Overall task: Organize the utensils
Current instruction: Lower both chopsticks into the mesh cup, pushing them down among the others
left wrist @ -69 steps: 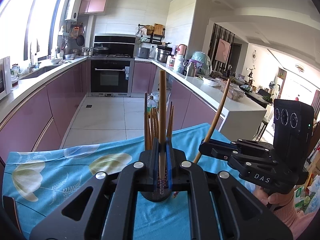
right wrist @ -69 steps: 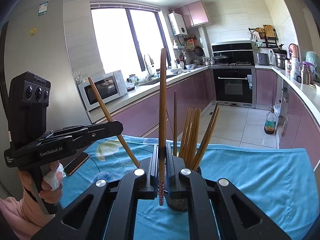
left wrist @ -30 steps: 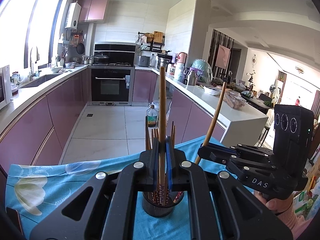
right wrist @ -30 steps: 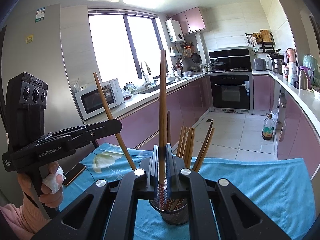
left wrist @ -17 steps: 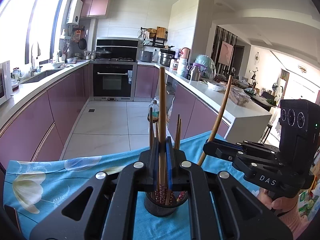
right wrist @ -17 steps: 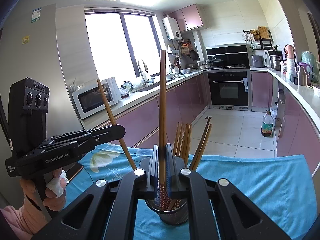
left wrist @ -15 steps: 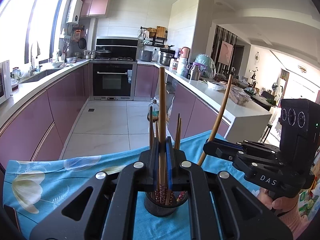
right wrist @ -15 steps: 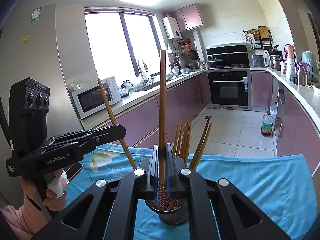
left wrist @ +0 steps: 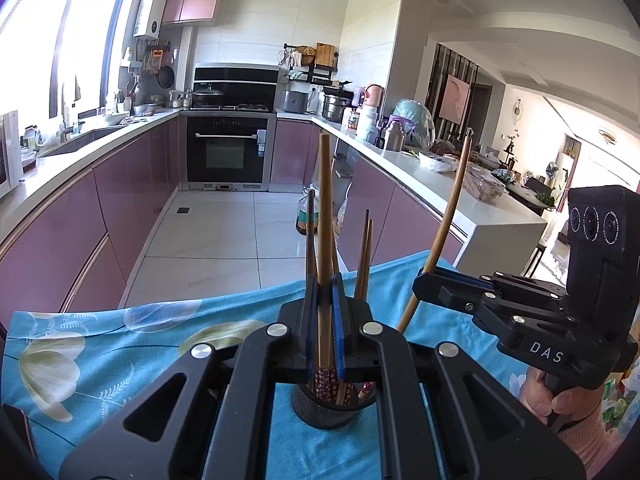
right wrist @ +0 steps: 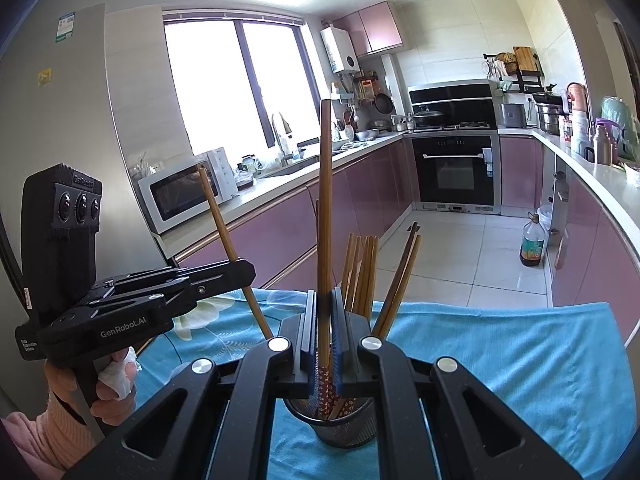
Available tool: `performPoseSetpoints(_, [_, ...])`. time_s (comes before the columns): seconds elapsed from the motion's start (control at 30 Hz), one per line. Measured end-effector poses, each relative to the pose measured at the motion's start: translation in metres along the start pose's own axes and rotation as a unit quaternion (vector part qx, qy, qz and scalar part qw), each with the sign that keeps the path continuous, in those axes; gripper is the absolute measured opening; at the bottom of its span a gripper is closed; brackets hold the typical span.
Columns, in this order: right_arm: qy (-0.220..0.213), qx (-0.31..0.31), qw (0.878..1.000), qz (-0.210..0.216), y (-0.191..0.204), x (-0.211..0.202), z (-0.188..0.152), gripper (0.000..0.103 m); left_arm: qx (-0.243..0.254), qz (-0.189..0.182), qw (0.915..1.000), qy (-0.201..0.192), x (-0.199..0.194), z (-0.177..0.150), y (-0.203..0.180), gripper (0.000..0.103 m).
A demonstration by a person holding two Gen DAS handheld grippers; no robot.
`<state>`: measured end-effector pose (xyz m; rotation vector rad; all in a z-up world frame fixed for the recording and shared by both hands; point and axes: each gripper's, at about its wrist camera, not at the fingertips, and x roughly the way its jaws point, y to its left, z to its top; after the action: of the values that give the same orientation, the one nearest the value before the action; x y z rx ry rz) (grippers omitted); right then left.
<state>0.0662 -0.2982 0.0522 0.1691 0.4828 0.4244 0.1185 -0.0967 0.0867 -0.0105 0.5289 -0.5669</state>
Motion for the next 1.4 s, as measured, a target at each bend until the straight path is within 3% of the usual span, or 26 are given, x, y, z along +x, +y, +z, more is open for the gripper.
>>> performPoseSetpoints(1.4, [0.026, 0.017, 0.999, -0.008, -0.014, 0.026, -0.006, 0.006, -0.004, 0.005, 0.9994, 0.035, 0.024, -0.012, 0.008, 0.007])
